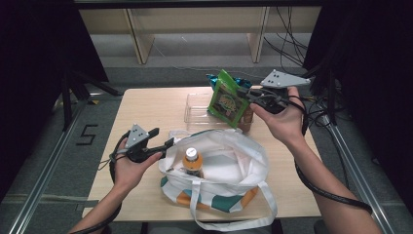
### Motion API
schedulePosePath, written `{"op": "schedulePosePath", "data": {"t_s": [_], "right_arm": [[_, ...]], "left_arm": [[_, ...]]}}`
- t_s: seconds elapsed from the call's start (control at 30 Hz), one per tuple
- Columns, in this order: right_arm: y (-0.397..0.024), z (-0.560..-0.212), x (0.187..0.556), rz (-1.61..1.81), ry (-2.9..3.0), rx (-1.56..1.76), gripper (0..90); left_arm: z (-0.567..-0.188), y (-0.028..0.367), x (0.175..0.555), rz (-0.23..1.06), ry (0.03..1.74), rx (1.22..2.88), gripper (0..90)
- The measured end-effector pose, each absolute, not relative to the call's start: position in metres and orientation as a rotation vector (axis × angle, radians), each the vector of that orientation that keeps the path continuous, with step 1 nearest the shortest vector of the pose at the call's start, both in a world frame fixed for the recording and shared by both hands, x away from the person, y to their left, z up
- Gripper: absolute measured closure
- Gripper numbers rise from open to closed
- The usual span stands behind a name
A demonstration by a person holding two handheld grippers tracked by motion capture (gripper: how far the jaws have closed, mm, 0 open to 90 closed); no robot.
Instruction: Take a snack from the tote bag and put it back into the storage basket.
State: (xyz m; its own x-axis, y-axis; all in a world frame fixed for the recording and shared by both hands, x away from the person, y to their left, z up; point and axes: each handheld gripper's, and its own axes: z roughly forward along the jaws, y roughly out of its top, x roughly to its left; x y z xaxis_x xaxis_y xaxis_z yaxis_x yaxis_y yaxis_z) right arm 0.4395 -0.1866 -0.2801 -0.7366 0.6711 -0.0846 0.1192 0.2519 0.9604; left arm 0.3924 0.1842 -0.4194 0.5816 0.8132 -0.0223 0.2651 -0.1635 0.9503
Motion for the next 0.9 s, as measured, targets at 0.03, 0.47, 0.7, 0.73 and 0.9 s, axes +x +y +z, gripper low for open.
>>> {"op": "schedulePosePath", "data": {"t_s": [0.03,0.47,0.7,0.73,0.9], "right_arm": [[-0.187,-0.28,0.439,1.497,2.043,0.728,90.0],[-0.186,-0.281,0.447,1.492,2.028,0.732,90.0],[-0.184,-0.284,0.452,1.494,2.023,0.759,90.0],[-0.184,-0.284,0.453,1.489,2.02,0.756,90.0],[-0.184,-0.287,0.457,1.475,2.015,0.765,90.0]], "left_arm": [[-0.419,0.184,0.392,0.623,0.899,1.714,32.2],[-0.419,0.184,0.392,0.623,0.9,1.713,32.2],[-0.419,0.185,0.392,0.624,0.899,1.711,32.2],[-0.419,0.185,0.392,0.623,0.9,1.71,32.2],[-0.419,0.185,0.392,0.624,0.899,1.711,32.2]]}}
